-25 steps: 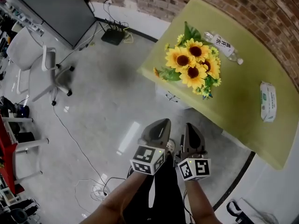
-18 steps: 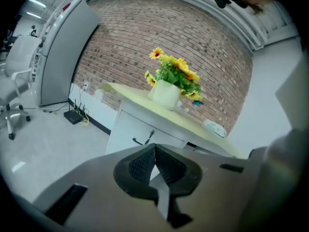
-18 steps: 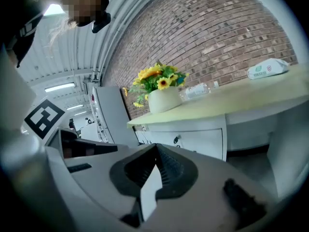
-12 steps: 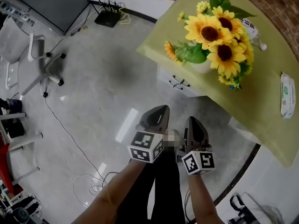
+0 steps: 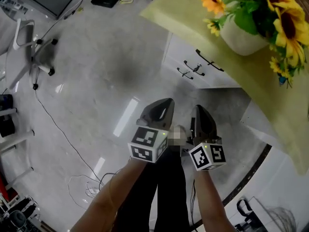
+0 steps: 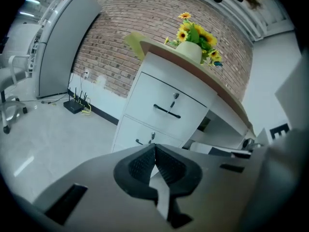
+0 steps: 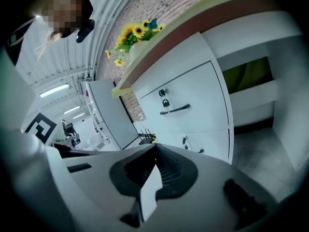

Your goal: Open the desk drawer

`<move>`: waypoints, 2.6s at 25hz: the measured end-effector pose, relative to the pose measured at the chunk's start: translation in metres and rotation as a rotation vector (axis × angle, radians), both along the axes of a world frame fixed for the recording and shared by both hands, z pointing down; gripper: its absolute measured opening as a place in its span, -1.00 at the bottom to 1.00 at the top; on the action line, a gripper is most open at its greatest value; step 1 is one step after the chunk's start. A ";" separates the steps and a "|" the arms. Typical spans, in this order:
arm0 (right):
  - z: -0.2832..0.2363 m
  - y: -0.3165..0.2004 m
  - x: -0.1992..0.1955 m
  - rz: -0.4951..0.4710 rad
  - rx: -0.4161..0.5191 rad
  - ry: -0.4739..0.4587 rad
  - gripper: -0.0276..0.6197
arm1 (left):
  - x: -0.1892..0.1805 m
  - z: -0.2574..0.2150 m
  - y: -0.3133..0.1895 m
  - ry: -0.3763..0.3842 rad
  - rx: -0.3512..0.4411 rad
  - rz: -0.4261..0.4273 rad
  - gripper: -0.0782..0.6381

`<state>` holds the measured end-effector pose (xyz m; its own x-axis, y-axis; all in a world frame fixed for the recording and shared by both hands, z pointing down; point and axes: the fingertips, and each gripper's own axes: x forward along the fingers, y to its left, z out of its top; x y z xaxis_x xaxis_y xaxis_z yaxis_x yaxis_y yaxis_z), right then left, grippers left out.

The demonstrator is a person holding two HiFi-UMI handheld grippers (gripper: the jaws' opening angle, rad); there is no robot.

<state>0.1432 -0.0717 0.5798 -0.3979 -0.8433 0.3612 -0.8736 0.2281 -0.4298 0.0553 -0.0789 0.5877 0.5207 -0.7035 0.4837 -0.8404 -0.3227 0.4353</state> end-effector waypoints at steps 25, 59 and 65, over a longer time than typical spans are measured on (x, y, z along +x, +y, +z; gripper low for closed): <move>0.224 -0.029 0.010 0.040 -0.191 -0.491 -0.89 | 0.004 0.182 -0.001 0.200 -0.056 -0.088 -0.76; 0.382 -0.137 0.042 0.421 -0.159 -1.137 -0.57 | -0.008 0.337 -0.062 0.397 -0.229 -0.230 -0.76; 0.385 -0.145 0.046 0.456 -0.067 -1.170 -0.66 | -0.007 0.349 -0.061 0.374 -0.239 -0.206 -0.76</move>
